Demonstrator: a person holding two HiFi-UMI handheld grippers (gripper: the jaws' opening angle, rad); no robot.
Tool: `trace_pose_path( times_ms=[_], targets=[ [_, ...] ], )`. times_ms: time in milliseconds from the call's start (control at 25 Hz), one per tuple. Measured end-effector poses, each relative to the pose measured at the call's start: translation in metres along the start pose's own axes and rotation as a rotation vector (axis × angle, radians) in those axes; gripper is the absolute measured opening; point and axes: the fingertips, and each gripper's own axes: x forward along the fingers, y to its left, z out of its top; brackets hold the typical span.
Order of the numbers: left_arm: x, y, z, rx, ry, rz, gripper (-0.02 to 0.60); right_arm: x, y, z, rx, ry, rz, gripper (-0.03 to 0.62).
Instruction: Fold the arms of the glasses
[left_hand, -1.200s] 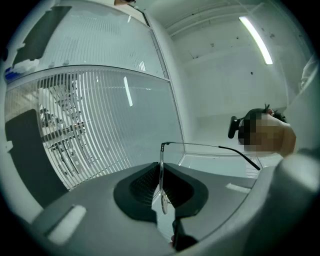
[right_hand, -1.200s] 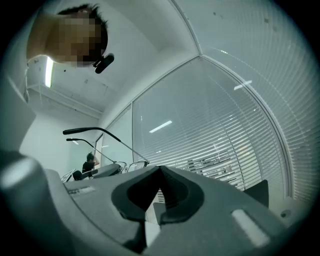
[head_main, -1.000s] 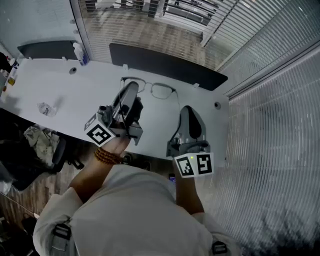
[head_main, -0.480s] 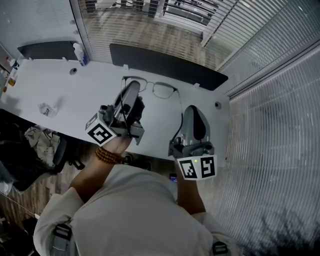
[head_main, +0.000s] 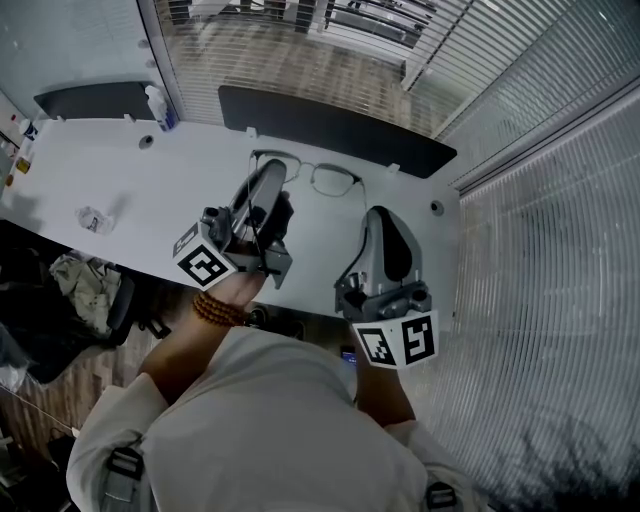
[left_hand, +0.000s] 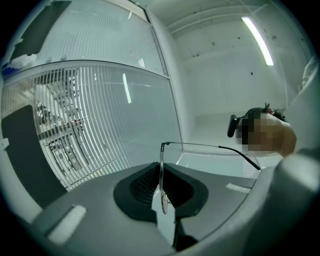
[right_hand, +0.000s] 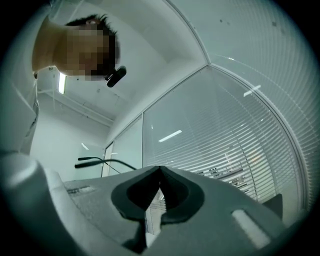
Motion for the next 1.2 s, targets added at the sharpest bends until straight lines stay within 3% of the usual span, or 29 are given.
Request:
trace_pose_path(
  times_ms=[480, 920, 1200],
  targets=[
    [0.004, -0.011, -0.015, 0.012, 0.049, -0.029, 0.008, 0.021, 0.023, -0.002, -0.065, 0.032, 0.087, 0.000],
    [0.002, -0.017, -0.021, -0.029, 0.045, -0.031, 0.008, 0.031, 0.022, -0.010, -0.090, 0.064, 0.067, 0.000],
    [0.002, -0.015, -0.021, -0.021, 0.039, -0.015, 0.008, 0.035, 0.021, -0.011, -0.159, 0.107, 0.034, 0.000]
  ],
)
